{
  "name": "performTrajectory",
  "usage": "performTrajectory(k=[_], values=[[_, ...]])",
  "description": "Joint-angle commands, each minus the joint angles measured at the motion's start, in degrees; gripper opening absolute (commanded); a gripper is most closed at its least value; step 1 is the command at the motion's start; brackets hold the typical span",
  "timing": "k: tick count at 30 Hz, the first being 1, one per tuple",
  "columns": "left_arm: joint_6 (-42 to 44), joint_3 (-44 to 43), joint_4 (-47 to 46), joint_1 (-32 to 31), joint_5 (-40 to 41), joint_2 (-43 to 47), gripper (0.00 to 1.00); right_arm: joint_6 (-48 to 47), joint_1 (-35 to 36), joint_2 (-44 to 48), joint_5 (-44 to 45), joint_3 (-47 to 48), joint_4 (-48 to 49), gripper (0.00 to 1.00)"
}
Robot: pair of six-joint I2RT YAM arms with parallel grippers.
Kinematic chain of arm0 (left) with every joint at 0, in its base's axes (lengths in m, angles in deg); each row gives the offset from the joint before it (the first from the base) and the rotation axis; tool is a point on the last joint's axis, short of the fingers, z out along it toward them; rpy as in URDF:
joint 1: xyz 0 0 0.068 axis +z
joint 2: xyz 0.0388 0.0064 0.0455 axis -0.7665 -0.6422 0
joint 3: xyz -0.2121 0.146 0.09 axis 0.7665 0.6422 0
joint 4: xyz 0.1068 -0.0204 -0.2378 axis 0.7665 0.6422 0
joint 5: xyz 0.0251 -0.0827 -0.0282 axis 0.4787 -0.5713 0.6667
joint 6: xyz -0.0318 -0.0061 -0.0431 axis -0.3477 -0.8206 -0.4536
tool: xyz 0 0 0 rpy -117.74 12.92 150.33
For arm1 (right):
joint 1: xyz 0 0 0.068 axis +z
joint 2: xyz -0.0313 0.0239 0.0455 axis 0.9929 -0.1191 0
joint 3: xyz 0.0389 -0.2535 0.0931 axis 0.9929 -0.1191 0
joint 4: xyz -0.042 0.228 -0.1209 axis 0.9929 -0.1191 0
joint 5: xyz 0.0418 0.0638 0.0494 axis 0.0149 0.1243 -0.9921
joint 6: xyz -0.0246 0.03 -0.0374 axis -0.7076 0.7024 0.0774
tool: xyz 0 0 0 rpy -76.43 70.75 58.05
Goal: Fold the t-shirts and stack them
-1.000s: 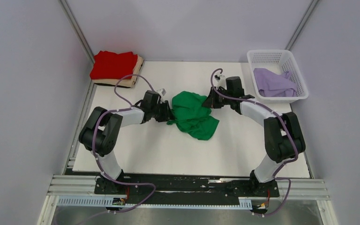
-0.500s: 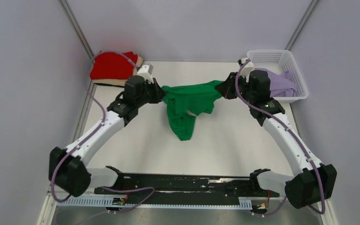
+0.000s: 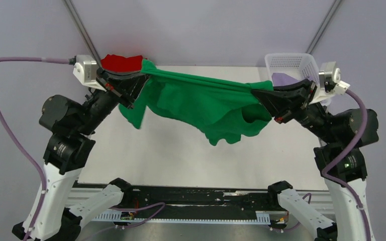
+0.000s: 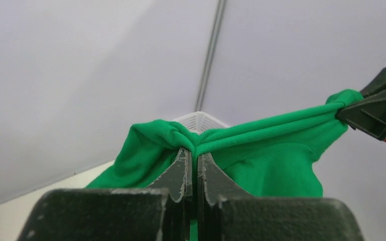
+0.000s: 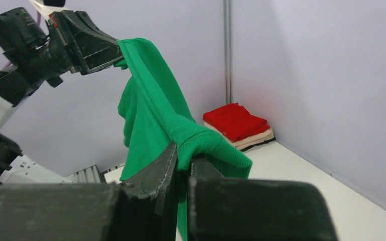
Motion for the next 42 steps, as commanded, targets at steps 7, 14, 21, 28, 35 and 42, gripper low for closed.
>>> performTrajectory(k=[7, 14, 21, 28, 35, 42], values=[[4.39, -4.82, -1.69, 1.38, -1.22, 3.44, 0.0, 0.72, -0.96, 4.29, -1.75, 2.25, -0.36, 0.0], [5.92, -4.59, 0.86, 1.38, 10.09, -7.9, 0.01, 2.71, -0.94, 0.65, 17.1, -3.88, -1.91, 0.0], [6.05, -9.85, 9.38, 3.87, 24.93, -38.37, 0.29, 8.55, -3.24, -13.87, 44.38, -13.29, -6.35, 0.02], [1.49, -31.91, 27.3, 5.37, 23.62, -66.12, 0.99, 11.45, -8.81, -37.79, 43.12, -5.19, -12.98, 0.99], [-0.06, -15.48, 19.08, 5.33, 17.45, -55.59, 1.0, 10.06, -8.88, -36.58, 36.23, -7.68, -11.97, 1.0], [-5.39, 9.4, 20.7, 4.57, 15.77, -40.46, 1.0, 10.74, -6.16, -30.91, 23.2, -21.04, -9.88, 1.0]])
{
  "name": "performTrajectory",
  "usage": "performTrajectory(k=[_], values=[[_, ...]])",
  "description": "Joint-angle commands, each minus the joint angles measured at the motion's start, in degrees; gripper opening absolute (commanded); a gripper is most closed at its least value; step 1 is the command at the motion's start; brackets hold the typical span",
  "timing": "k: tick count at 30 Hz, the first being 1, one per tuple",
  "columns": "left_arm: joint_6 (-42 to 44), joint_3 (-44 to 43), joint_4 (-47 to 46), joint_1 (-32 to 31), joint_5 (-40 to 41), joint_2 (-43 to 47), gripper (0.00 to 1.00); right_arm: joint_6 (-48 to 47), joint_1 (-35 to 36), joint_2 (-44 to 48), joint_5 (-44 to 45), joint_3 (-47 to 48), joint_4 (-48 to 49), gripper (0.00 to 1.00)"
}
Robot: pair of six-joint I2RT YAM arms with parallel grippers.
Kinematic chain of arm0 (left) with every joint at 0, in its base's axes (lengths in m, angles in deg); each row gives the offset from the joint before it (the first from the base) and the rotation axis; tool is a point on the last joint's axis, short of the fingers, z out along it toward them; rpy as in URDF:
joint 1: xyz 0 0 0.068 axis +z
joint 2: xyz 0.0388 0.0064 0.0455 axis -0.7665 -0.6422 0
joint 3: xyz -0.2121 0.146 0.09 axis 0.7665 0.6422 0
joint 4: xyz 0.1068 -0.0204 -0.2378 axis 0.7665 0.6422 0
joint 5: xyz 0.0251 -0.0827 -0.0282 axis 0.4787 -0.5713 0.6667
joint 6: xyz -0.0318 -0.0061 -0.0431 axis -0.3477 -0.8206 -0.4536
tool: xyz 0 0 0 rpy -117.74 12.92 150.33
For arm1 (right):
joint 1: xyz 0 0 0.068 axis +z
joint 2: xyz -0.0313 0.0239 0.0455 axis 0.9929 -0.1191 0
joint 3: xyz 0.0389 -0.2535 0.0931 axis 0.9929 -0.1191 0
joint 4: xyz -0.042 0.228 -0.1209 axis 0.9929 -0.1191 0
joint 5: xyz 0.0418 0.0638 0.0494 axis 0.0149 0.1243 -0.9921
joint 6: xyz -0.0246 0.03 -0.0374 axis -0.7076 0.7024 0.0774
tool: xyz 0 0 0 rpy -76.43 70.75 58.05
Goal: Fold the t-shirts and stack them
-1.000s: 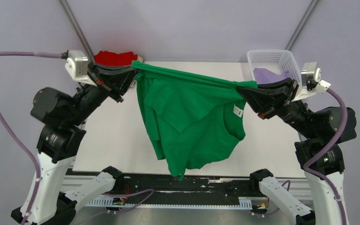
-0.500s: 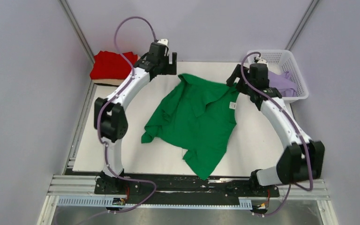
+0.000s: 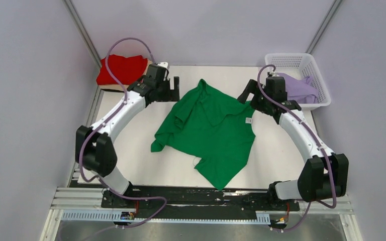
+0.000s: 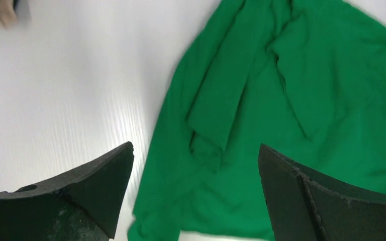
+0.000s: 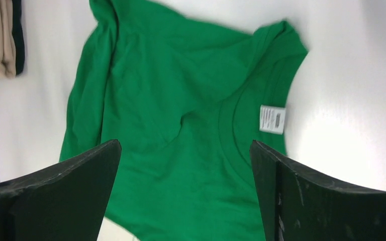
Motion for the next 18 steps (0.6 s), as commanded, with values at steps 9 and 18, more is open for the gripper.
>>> performTrajectory(k=[9, 18], values=[[-13.76, 34.45, -1.04, -0.62, 0.54, 19.1, 1.0, 4.46, 10.87, 2.33, -12.01, -20.2, 3.86, 1.0], [-15.39, 38.49, -7.44, 1.1, 4.13, 14.5, 0.89, 7.26, 11.45, -3.56, -7.81, -23.39, 4.87, 1.0]])
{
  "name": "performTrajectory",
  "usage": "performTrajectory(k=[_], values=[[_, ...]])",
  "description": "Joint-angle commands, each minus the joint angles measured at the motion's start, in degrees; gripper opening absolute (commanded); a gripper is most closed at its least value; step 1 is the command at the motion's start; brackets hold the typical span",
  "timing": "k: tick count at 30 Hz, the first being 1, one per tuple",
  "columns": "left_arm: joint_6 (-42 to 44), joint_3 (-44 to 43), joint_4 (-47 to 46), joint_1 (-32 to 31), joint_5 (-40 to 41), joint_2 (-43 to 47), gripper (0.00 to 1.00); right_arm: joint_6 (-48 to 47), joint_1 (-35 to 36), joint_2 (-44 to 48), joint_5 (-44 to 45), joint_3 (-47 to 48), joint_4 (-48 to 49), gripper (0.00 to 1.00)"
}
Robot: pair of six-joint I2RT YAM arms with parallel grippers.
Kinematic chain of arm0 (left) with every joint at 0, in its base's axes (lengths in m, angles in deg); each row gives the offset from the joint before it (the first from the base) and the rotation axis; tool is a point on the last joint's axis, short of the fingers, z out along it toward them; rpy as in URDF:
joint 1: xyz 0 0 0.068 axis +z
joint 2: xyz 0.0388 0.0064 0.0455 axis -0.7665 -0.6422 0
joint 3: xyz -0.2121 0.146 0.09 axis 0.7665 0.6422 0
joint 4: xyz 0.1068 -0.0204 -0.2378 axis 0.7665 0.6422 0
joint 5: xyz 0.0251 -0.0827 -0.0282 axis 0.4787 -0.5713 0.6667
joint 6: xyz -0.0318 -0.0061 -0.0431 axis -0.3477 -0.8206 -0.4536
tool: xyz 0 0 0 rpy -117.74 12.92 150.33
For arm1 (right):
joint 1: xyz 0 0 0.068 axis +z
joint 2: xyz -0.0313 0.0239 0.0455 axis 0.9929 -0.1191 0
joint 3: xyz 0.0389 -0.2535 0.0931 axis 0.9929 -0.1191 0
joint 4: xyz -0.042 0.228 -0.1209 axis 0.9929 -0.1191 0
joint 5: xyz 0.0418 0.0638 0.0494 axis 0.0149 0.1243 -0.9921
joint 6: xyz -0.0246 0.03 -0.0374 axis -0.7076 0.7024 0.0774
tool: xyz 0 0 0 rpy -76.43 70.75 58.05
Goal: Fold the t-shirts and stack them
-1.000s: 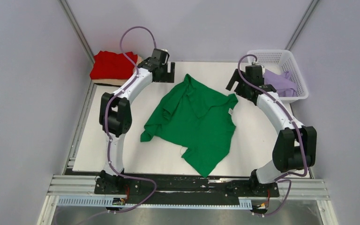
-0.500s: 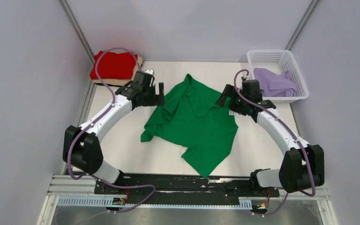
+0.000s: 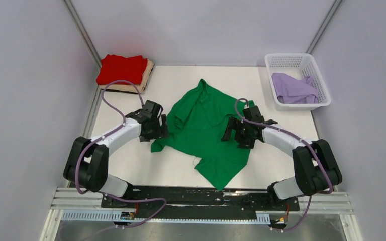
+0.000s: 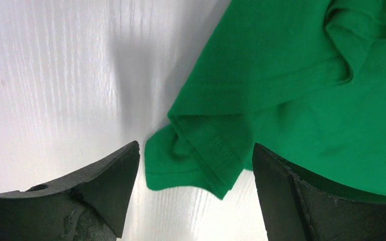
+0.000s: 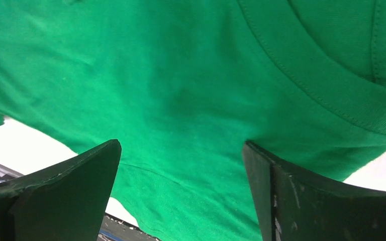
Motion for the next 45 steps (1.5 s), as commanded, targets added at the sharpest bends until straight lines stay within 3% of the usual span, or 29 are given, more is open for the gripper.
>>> performTrajectory(k=[1, 6, 11, 21, 26, 36, 45], values=[[-1.88, 0.02, -6.78, 1.06, 2.21, -2.58, 0.84, 2.54, 0.18, -1.96, 2.93, -0.73, 2.63, 1.0], [-1.88, -1.23, -9.08, 1.51, 3.85, -4.58, 0.73, 3.78, 0.12, -3.67, 6.17, -1.58, 1.64, 1.0], [-1.25, -3.41, -10.31, 1.69, 4.22, -7.47, 0.51, 4.01, 0.13, -4.44, 8.72, -1.72, 0.5, 1.0], [-0.51, -5.95, -8.4, 1.69, 8.21, -6.62, 0.31, 3.93, -1.09, -5.46, 13.78, -1.65, -2.65, 1.0], [-0.03, -7.35, -8.49, 1.79, 9.83, -7.06, 0.0, 3.46, -1.94, -5.59, 13.93, -1.25, -3.13, 1.0], [2.73, -17.67, -6.34, 2.29, 16.09, -9.63, 0.0, 3.3, -5.22, -6.38, 16.21, -0.73, -4.71, 1.0], [6.6, -31.31, -5.32, 6.49, 14.41, -23.47, 0.03, 0.93, -8.36, -7.82, 17.97, 2.5, -6.42, 1.0]])
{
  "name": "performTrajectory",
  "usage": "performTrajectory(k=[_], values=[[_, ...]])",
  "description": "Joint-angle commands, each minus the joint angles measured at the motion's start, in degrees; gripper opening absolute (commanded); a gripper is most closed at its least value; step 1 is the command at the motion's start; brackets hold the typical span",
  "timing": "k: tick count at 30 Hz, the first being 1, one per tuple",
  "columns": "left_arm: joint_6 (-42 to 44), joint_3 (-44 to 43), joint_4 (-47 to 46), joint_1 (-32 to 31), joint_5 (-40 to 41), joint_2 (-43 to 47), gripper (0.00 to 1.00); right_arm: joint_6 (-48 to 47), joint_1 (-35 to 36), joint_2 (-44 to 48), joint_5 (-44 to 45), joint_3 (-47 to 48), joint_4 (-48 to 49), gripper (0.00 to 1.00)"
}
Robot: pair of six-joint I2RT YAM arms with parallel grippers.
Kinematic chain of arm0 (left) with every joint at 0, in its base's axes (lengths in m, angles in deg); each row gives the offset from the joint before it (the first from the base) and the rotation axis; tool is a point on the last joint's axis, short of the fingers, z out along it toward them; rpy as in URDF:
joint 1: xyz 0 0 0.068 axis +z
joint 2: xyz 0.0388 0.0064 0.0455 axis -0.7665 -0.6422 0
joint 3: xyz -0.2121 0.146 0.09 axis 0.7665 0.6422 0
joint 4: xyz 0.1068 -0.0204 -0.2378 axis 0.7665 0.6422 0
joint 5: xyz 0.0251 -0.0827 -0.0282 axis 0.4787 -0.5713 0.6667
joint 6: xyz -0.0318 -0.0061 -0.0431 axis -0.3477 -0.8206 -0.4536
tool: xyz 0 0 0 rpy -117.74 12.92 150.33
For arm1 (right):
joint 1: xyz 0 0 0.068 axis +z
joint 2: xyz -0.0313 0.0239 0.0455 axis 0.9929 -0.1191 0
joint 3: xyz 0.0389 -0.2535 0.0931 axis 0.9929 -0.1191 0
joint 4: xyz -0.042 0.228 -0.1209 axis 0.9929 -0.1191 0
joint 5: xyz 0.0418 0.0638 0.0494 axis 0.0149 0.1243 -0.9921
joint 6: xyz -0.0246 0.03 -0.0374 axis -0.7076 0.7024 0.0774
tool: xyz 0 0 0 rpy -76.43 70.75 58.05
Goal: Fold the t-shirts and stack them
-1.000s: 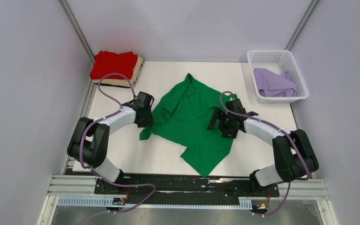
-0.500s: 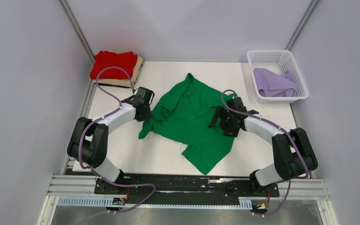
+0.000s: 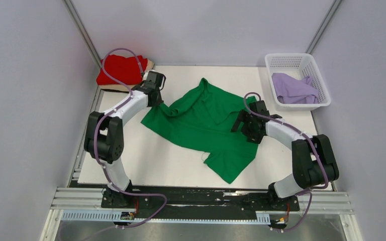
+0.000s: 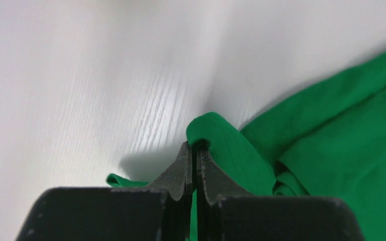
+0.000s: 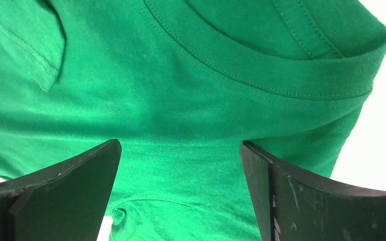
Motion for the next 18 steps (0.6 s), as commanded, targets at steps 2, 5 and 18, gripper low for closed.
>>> performTrajectory(k=[2, 5, 18], values=[[2.35, -7.97, 0.53, 2.74, -1.22, -8.83, 0.04, -4.22, -3.5, -4.63, 8.48, 0.75, -5.63, 1.0], [2.4, -12.18, 0.57, 3.53, -2.83, -12.68, 0.07, -4.72, -5.09, -7.11, 9.43, 4.55, -5.61, 1.0], [1.78, -22.36, 4.07, 5.38, -8.14, -19.5, 0.94, -7.36, -6.88, -10.36, 14.36, 20.06, -7.33, 1.0]])
